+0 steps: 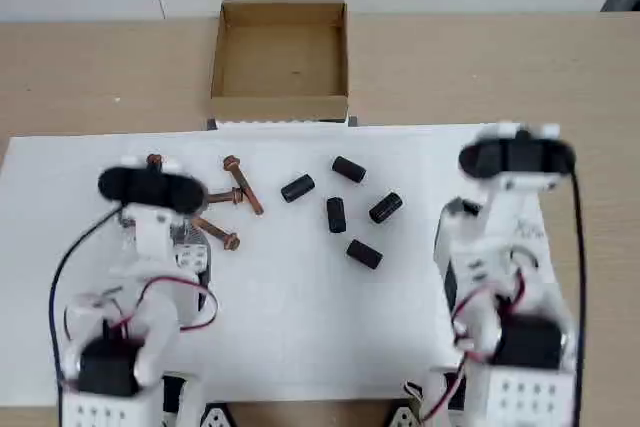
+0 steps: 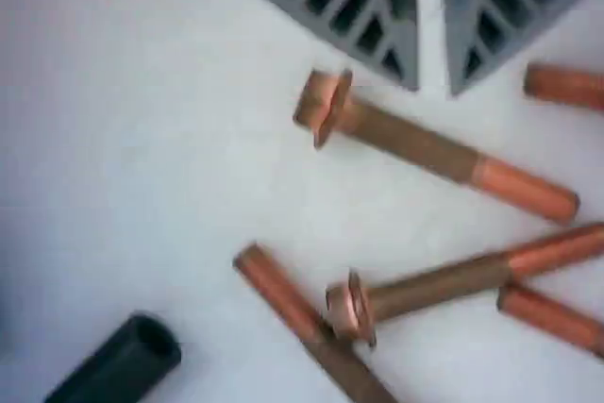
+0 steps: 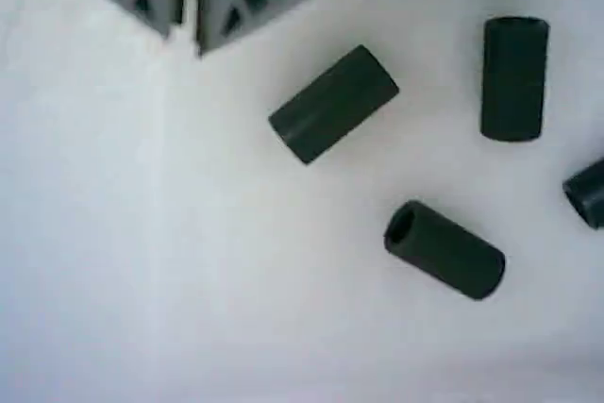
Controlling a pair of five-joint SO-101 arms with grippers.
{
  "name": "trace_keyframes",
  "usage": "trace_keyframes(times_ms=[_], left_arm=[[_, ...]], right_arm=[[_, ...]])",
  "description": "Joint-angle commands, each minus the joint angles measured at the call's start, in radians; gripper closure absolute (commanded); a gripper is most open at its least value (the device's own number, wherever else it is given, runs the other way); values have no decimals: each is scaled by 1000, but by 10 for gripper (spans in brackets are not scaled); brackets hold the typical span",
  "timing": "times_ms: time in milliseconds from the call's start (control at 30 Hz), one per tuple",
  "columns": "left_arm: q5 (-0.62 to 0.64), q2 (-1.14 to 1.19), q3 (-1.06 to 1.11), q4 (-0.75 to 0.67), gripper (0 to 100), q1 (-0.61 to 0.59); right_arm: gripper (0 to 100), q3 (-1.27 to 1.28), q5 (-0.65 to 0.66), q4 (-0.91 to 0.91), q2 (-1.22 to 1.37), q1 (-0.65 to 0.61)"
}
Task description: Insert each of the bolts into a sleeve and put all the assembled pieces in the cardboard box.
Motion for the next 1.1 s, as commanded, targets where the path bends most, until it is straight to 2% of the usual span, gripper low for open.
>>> trace_keyframes(times_ms=[0, 233, 533, 667, 867, 1067], left_arm=[[5, 282, -251, 101, 990, -3], [8, 669, -562, 250, 991, -12], [38, 974, -680, 192, 991, -199], [15, 1076, -714, 192, 991, -216], [11, 1151, -763, 189, 990, -218], [-106, 1195, -763, 186, 989, -218]], right_arm=[[995, -184, -43, 15, 202, -2], [995, -477, -43, 245, 536, -61], [995, -859, -21, 427, 977, -84], [995, -1014, 109, 453, 1150, -84], [995, -1203, 416, 450, 1322, -128], [991, -1293, 658, 441, 1466, -211]])
